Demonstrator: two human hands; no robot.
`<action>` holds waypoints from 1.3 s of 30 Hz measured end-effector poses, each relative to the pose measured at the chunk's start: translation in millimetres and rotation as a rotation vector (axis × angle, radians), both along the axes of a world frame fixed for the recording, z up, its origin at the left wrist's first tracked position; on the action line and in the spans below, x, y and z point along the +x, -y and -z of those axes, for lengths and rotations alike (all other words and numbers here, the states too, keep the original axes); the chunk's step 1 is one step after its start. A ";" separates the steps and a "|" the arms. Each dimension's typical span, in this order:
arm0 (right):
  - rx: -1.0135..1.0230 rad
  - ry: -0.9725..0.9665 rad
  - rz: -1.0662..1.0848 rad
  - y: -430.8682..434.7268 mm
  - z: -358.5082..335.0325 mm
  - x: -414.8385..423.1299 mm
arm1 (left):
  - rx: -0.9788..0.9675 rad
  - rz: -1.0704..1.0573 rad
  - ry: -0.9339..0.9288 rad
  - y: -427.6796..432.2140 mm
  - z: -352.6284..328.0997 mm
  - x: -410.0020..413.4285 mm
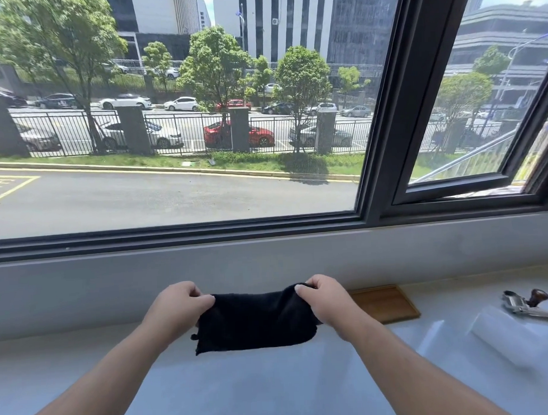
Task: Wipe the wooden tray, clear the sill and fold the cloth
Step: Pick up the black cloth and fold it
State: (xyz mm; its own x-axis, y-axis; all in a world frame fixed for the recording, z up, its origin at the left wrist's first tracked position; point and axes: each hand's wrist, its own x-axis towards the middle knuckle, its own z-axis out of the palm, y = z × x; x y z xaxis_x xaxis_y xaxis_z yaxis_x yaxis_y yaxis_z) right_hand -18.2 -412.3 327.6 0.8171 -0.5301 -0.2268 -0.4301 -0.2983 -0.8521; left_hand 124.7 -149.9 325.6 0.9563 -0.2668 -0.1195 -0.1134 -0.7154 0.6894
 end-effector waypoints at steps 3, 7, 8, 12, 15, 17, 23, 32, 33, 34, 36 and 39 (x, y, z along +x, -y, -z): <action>0.383 0.015 -0.029 -33.0 -0.2 7.9 | -0.206 0.044 -0.239 23.9 -1.4 -16.6; 0.503 0.017 -0.224 -65.7 -2.3 13.5 | -0.397 0.085 -0.410 48.0 -4.7 -37.3; 0.518 0.032 -0.262 -68.7 -3.4 13.5 | -0.418 0.092 -0.410 51.5 -6.5 -40.5; 0.159 0.017 -0.301 -64.0 -6.1 13.5 | -0.499 0.172 -0.463 49.3 -19.1 -48.4; 0.082 0.058 -0.223 -57.9 -4.6 17.4 | -0.493 0.168 -0.408 39.4 -21.2 -46.9; 0.247 0.113 -0.199 -58.0 -4.6 18.8 | -0.436 0.126 -0.361 32.1 -13.0 -41.5; 0.805 0.273 -0.096 -47.9 -3.7 24.8 | -0.472 0.273 -0.679 24.5 24.0 -29.9; 0.600 -0.078 0.044 -31.6 100.0 14.3 | -0.331 -0.019 -0.544 47.8 114.4 -34.6; 0.573 -0.119 0.062 -32.8 117.2 12.3 | -0.286 -0.028 -0.546 47.3 131.8 -38.4; 0.551 -0.160 0.072 -34.5 134.2 9.9 | -0.255 -0.035 -0.553 46.1 148.6 -42.9; 0.500 -0.233 0.074 -38.3 168.8 3.6 | -0.193 -0.048 -0.561 42.2 181.9 -51.7; 0.459 -0.320 0.062 -42.4 215.8 -7.7 | -0.135 -0.080 -0.606 35.2 227.1 -63.6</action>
